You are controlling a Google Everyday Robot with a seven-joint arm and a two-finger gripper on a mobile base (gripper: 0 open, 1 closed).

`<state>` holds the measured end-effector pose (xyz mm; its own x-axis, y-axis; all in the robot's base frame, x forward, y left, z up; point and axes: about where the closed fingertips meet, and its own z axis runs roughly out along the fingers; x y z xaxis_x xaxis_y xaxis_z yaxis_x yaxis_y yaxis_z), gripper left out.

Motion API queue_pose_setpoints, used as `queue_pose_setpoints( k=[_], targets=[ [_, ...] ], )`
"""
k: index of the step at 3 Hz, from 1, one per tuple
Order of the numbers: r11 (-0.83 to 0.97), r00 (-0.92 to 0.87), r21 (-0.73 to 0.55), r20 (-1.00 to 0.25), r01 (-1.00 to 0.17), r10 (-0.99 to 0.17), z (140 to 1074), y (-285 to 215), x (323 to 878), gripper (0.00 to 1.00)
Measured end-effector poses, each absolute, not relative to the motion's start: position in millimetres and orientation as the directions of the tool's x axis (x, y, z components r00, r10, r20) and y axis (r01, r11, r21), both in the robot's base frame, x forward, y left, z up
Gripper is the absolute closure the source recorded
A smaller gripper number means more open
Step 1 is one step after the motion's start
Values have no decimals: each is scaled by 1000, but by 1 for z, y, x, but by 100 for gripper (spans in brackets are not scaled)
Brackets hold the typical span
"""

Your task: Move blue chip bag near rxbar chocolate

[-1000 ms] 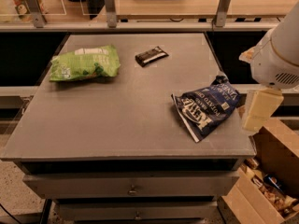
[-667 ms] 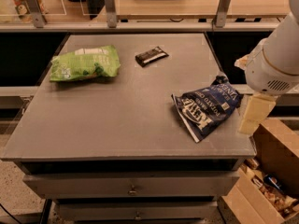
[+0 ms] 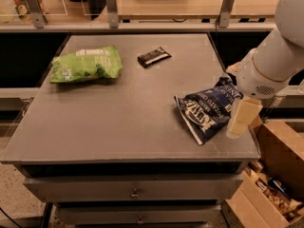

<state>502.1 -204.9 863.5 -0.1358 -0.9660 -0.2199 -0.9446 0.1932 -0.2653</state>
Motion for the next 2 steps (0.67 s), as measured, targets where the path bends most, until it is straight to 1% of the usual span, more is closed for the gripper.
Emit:
queue_pose_setpoints(
  k=[1,2],
  targets=[
    [201,-126,-255,-284,-946,-951,853,-202,516,0],
    [187,-93,-256,-338,-948,-937,849,-191,521,16]
  ],
)
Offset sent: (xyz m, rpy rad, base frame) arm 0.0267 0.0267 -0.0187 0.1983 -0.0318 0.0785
